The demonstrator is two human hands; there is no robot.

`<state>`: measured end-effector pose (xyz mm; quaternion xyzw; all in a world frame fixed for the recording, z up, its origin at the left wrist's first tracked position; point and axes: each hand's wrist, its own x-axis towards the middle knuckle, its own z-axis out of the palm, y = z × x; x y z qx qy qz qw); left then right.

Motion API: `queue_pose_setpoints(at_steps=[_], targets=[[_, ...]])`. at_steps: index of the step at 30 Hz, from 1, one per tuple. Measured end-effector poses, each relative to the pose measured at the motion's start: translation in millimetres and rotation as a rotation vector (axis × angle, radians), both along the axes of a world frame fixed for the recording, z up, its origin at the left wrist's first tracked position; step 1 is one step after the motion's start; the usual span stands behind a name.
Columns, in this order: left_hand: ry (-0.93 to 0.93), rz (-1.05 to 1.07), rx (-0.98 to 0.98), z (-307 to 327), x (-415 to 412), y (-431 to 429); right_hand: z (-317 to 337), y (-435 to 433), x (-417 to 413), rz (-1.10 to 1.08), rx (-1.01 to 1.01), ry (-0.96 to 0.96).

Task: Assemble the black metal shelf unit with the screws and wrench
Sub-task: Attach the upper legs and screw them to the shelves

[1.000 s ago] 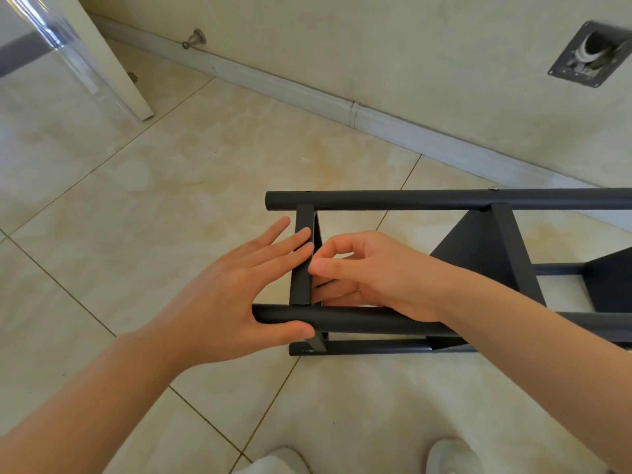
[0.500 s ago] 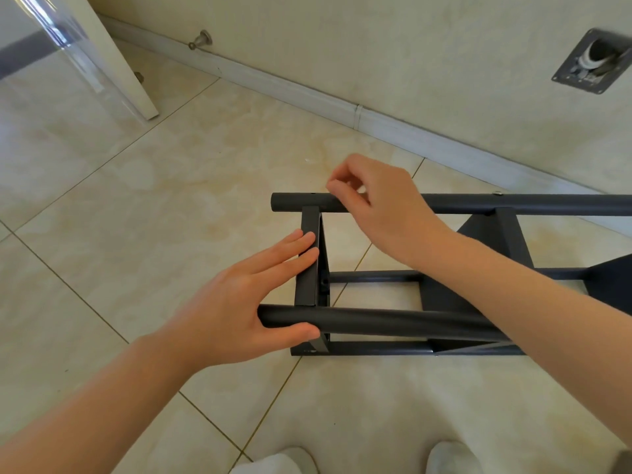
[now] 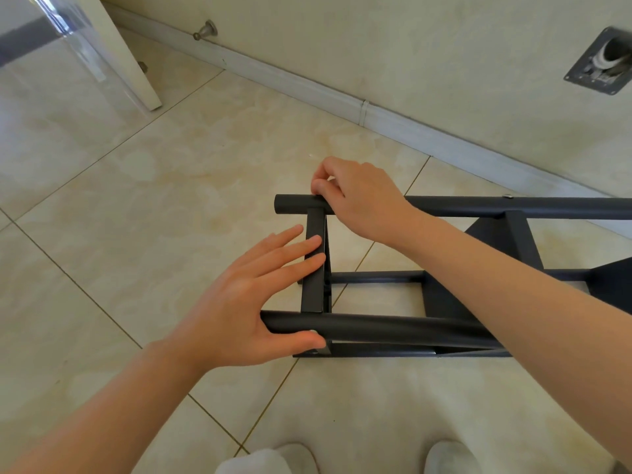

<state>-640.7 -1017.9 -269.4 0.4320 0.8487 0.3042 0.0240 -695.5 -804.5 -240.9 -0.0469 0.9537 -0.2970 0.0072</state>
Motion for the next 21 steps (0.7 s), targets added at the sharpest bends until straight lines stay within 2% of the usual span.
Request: queue_pose_setpoints(at_steps=[4, 10, 21], targets=[[0.080, -0.017, -0.016, -1.1, -2.6, 1.1, 0.9, 0.3, 1.7, 0.013, -0.010, 0.037], [0.089, -0.095, -0.058, -1.1, -8.2, 2.7, -2.9, -0.4, 1.2, 0.014, -0.013, 0.068], [-0.059, -0.103, 0.064, -3.1, -0.8, 2.6, 0.0, -3.0, 5.8, -0.021, -0.064, 0.055]])
